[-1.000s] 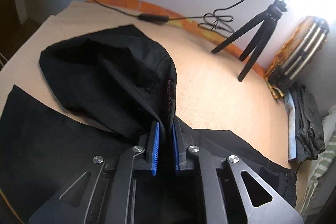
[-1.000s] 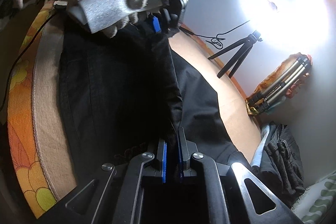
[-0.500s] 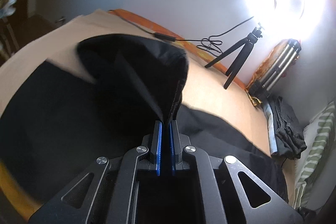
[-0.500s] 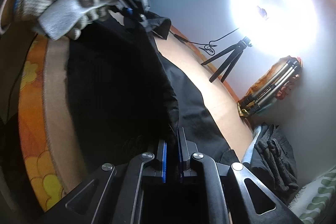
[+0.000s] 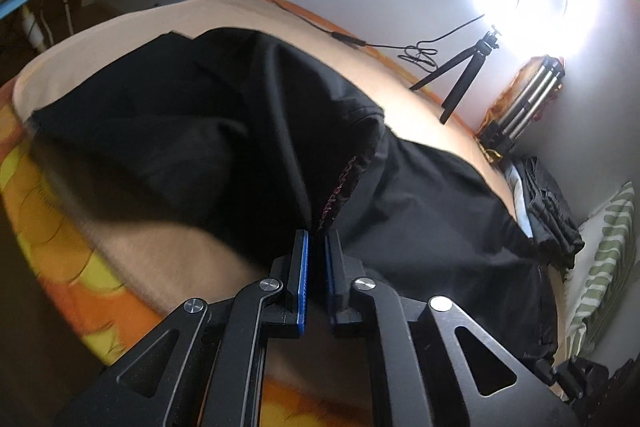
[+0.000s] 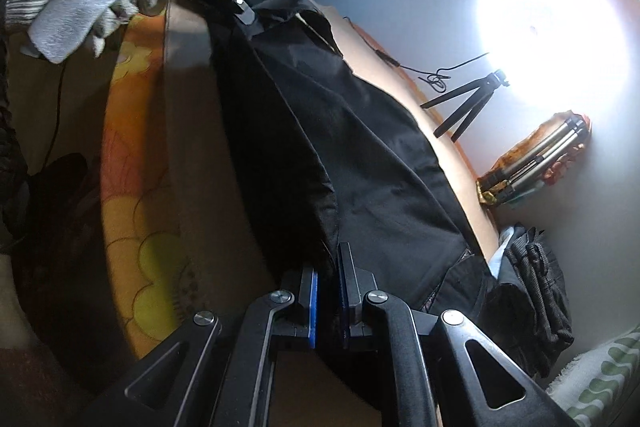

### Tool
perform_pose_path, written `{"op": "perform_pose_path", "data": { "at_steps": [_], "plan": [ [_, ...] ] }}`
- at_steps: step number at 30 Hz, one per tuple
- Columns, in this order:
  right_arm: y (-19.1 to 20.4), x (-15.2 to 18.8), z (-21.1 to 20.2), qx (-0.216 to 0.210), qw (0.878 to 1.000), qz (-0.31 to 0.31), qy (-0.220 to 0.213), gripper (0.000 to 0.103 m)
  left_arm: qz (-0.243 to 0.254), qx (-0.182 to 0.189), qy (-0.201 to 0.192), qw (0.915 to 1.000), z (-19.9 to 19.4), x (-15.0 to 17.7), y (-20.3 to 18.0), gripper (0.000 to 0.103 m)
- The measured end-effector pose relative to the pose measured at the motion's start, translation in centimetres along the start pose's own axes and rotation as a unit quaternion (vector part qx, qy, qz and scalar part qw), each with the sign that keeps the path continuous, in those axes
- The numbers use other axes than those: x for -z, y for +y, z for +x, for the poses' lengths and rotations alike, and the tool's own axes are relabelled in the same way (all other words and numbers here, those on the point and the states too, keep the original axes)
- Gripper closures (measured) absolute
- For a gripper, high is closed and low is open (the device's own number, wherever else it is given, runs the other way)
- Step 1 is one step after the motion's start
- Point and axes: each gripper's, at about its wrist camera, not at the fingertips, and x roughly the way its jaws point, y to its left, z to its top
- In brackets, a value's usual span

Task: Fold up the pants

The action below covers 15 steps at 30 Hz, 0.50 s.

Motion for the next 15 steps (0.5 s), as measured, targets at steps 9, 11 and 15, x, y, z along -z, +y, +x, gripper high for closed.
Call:
{"op": "perform_pose_path", "data": {
  "at_steps": [9, 11, 15],
  "plan": [
    [0.4, 0.7, 0.9, -0.023, 0.999, -0.016, 0.018, 0.097, 0.058, -0.049, -0.038, 0.9964, -4.3, -0.6, 0.7, 0.075],
    [0.4, 0.6, 1.3, -0.026, 0.999, -0.017, 0.023, 0.097, 0.088, -0.073, -0.048, 0.9923, -4.5, -1.4, -0.6, 0.045],
    [0.1, 0.2, 1.4, -0.036, 0.999, -0.007, 0.023, 0.097, 0.167, -0.111, -0.040, 0.9789, -2.6, -2.8, -4.1, 0.042]
  ]
}}
